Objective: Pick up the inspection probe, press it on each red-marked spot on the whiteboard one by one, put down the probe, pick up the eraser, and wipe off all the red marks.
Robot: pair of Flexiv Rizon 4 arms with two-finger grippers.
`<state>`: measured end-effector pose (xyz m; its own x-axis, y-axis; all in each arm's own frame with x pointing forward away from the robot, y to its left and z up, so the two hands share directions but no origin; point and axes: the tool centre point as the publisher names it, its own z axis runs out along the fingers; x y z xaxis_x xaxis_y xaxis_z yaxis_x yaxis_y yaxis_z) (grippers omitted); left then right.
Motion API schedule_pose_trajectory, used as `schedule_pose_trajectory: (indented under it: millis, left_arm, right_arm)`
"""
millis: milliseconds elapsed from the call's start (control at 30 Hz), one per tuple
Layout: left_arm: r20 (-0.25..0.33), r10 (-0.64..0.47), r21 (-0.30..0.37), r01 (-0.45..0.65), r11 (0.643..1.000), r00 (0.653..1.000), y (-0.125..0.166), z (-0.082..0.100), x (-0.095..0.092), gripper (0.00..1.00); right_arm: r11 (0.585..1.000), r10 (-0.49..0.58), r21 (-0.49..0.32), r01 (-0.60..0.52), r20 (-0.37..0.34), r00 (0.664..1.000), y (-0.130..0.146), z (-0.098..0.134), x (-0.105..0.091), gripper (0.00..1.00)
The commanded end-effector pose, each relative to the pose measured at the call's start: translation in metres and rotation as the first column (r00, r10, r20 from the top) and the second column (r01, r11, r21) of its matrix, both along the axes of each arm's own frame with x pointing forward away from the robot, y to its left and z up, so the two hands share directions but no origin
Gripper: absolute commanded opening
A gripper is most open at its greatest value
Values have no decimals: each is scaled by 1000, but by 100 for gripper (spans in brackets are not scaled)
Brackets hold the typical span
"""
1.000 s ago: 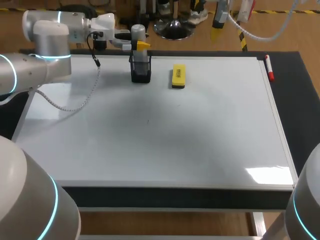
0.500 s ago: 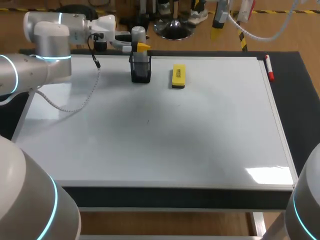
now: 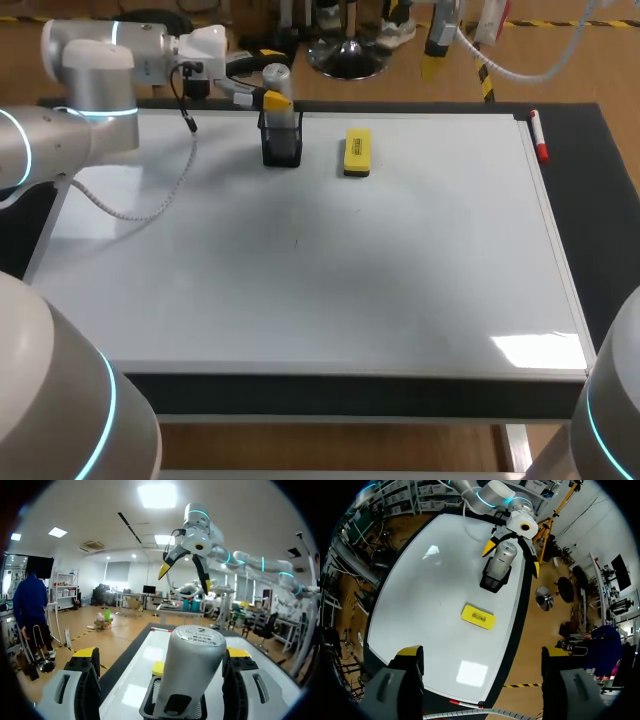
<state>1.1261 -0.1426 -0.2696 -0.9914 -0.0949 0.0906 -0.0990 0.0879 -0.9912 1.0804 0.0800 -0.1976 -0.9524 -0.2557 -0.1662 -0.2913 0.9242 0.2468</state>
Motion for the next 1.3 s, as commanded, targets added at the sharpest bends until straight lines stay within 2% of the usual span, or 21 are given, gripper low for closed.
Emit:
schedule_pose_trajectory:
  millis: [33, 633, 1300]
  left_arm:
    - [9, 16, 8, -16, 1000, 1000, 6, 7, -9, 100]
    - [61, 41, 88, -46, 995, 997, 41, 26, -25, 100]
    - [85, 63, 161, -76, 984, 994, 87, 37, -50, 100]
  right_arm:
    - [1000, 1, -3, -1, -1, 1000, -1, 1, 0, 100]
    - [1000, 1, -3, -1, -1, 1000, -1, 1, 0, 100]
    - [1000, 1, -3, -1, -1, 1000, -1, 1, 0, 100]
